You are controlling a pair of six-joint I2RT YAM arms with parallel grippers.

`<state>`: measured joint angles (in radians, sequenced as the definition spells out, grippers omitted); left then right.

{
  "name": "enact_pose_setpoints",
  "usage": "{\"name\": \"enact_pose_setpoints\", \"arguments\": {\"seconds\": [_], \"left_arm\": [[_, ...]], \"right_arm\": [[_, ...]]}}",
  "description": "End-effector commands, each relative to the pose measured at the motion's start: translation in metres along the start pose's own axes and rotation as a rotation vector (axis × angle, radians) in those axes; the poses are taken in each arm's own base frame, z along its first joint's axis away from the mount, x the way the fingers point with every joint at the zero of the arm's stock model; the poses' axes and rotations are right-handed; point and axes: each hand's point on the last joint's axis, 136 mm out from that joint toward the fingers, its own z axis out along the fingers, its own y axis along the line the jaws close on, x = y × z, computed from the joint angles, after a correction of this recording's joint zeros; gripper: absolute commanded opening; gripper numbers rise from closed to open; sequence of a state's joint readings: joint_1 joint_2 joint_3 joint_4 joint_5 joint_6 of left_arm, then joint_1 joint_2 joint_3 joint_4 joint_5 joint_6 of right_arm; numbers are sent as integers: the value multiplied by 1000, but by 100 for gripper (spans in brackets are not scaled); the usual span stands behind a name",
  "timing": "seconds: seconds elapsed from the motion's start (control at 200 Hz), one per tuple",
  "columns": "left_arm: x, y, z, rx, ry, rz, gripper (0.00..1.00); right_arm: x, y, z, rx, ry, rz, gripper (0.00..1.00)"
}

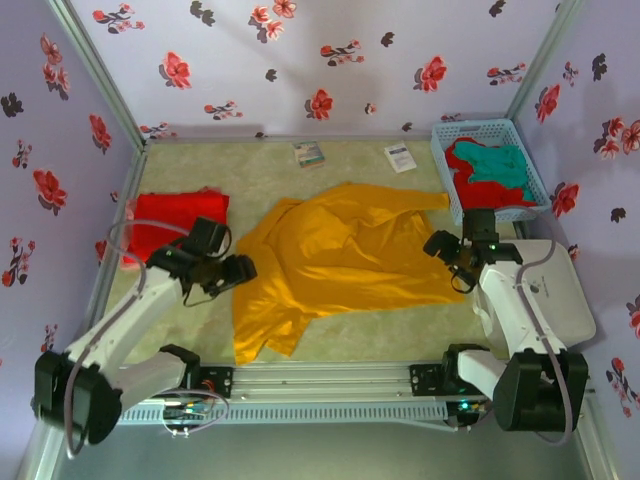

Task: Fold and stack the t-shirts

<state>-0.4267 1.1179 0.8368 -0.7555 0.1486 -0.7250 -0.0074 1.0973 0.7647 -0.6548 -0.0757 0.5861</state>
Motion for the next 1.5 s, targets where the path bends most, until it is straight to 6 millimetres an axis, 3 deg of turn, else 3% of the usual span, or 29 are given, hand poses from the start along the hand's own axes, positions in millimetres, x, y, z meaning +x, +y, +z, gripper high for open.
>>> {"name": "enact_pose_setpoints", "arguments": {"seconds": [0.0, 0.2, 0.41, 0.465, 0.66, 0.805, 0.985, 1.075, 1.215, 1.335, 1.495], "left_arm": [[-56, -34, 12, 59, -131, 196, 62], [-120, -68, 56, 64, -125, 329, 59], [-175, -93, 91, 44, -131, 450, 36], [-184, -96, 101, 24, -123, 471, 35], [-196, -91, 139, -77, -67, 533, 41], [-189, -97, 161, -81, -45, 565, 49], [-180, -98, 187, -127, 2, 585, 43], [-180, -96, 193, -148, 9, 579, 37], [-187, -89, 192, -202, 6, 577, 17], [-198, -93, 175, -191, -36, 546, 2], [-214, -96, 141, -74, -92, 459, 0]], "right_arm": [[-5, 16, 6, -56, -5, -13, 91], [8, 32, 18, -100, 32, -41, 89], [15, 39, 23, -119, 57, -70, 88], [16, 40, 23, -128, 59, -71, 87], [18, 44, 27, -140, 69, -76, 87], [20, 44, 31, -139, 77, -76, 87], [21, 50, 34, -151, 86, -75, 84], [23, 49, 36, -147, 85, -78, 83], [29, 45, 51, -126, 113, -49, 78], [37, 40, 68, -102, 157, -24, 74], [47, 31, 88, -66, 201, 9, 72]]}}
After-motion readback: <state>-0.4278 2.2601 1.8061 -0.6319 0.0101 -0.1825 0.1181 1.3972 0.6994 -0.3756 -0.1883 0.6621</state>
